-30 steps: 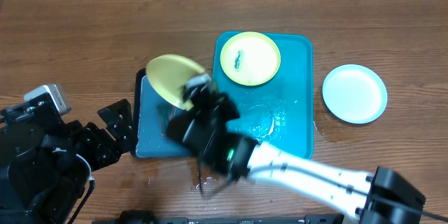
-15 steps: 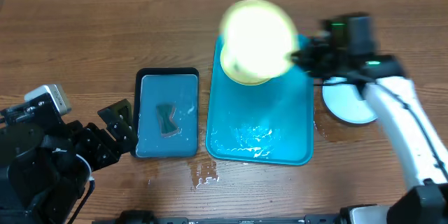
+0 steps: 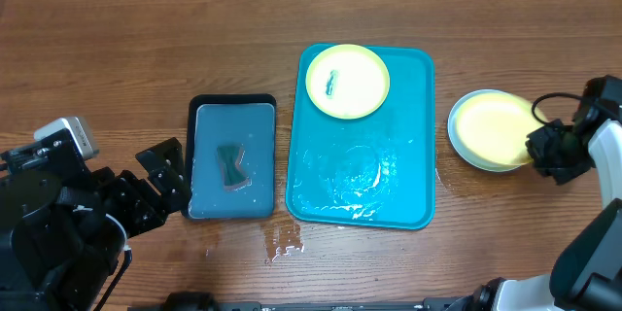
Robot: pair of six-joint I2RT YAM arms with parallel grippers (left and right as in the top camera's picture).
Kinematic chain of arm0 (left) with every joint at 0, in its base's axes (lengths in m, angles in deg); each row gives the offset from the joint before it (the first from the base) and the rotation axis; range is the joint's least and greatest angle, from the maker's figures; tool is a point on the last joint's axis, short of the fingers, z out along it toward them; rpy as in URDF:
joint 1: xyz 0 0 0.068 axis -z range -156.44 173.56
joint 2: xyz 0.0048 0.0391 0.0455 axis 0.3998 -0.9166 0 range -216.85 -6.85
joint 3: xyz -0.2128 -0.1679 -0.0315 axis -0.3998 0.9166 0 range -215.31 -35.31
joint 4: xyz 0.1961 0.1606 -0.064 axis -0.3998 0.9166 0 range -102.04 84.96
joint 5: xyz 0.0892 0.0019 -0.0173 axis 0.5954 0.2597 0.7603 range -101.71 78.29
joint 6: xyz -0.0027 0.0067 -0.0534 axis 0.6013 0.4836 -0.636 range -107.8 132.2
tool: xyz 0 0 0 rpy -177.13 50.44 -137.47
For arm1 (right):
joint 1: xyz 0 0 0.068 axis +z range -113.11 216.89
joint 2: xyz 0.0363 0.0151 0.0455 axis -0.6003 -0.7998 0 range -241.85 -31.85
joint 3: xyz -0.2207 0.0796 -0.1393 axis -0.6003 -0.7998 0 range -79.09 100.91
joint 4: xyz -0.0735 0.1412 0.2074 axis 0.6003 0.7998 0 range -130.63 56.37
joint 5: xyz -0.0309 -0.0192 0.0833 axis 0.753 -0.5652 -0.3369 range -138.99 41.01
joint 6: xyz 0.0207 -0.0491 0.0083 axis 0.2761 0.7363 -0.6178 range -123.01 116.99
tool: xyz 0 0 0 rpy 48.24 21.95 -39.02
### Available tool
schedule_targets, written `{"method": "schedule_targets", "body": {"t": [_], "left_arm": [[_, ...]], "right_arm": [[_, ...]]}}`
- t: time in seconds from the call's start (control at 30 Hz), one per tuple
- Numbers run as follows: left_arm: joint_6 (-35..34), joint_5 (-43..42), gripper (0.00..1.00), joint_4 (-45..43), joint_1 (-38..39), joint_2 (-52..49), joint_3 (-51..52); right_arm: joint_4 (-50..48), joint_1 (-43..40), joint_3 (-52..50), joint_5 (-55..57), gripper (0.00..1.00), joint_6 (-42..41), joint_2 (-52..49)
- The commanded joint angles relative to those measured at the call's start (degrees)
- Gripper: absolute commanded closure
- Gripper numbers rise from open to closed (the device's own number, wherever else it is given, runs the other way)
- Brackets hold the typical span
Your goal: Clean dirty plates on tray and stack at the side
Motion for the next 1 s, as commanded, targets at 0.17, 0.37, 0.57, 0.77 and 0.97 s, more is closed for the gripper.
{"method": "schedule_targets", "body": {"t": [0.17, 0.37, 0.57, 0.77, 0.97], "left_arm": [[0.2, -0.6, 0.00, -0.2, -0.1, -0.1, -0.4], [0.2, -0.6, 0.00, -0.2, -0.1, -0.1, -0.4], [0.2, -0.6, 0.00, -0.2, -0.1, -0.1, -0.4], [0.2, -0.6, 0.00, -0.2, -0.1, -0.1, -0.4], [0.2, -0.6, 0.00, -0.2, -0.1, -0.1, -0.4]], "right_arm": [[-0.5, 17.0, 10.5, -14.4, 0.48, 17.4, 3.0], [-16.6, 36.6, 11.0, -1.7, 0.47, 19.5, 0.7], [-30.8, 43.2, 10.9, 6.8, 0.37, 19.5, -11.2], [-37.7, 43.2, 11.0, 6.8, 0.32, 19.5, -22.3], [-33.0, 43.2, 11.0, 6.2, 0.96, 16.3, -23.1]]}}
